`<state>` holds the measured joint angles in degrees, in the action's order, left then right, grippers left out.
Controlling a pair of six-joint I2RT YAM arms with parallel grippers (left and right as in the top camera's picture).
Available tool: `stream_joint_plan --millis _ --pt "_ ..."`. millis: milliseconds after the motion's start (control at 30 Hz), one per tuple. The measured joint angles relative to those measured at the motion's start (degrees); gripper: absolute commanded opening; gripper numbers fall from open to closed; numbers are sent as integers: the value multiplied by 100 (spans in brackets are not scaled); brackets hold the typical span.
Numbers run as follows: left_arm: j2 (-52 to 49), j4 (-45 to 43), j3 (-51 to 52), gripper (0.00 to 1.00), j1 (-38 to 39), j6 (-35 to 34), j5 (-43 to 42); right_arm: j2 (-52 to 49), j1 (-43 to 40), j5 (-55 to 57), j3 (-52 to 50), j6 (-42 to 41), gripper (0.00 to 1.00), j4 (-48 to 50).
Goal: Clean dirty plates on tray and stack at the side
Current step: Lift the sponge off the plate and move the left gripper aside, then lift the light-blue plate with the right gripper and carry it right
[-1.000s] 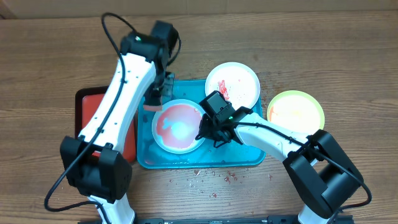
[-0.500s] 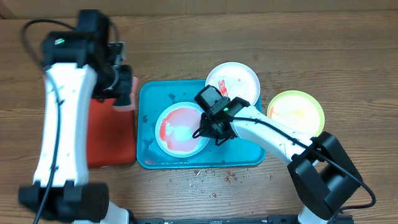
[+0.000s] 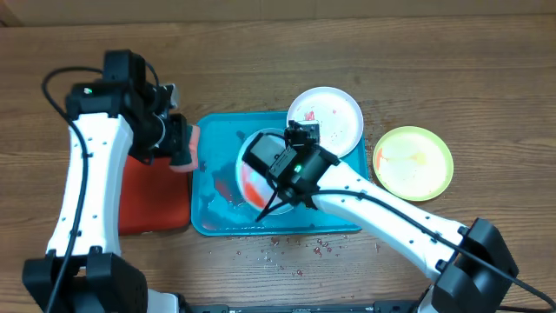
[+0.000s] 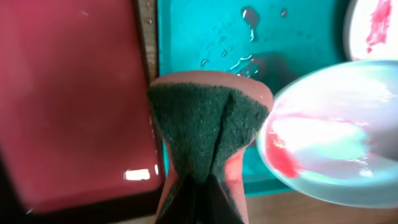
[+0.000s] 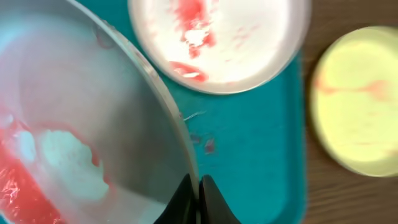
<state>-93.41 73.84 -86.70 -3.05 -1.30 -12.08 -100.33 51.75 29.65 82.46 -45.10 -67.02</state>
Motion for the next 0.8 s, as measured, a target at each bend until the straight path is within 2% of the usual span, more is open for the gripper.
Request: stream_joint_plan --millis 100,233,800 --pt "-11 -442 603 4 0 -2 -129 0 87 627 4 -256 4 -446" --pt "-26 -616 968 4 0 -2 -225 0 114 1207 4 -501 4 -658" --pt "-26 -684 988 4 0 -2 -275 0 929 3519 4 -1187 4 -1703"
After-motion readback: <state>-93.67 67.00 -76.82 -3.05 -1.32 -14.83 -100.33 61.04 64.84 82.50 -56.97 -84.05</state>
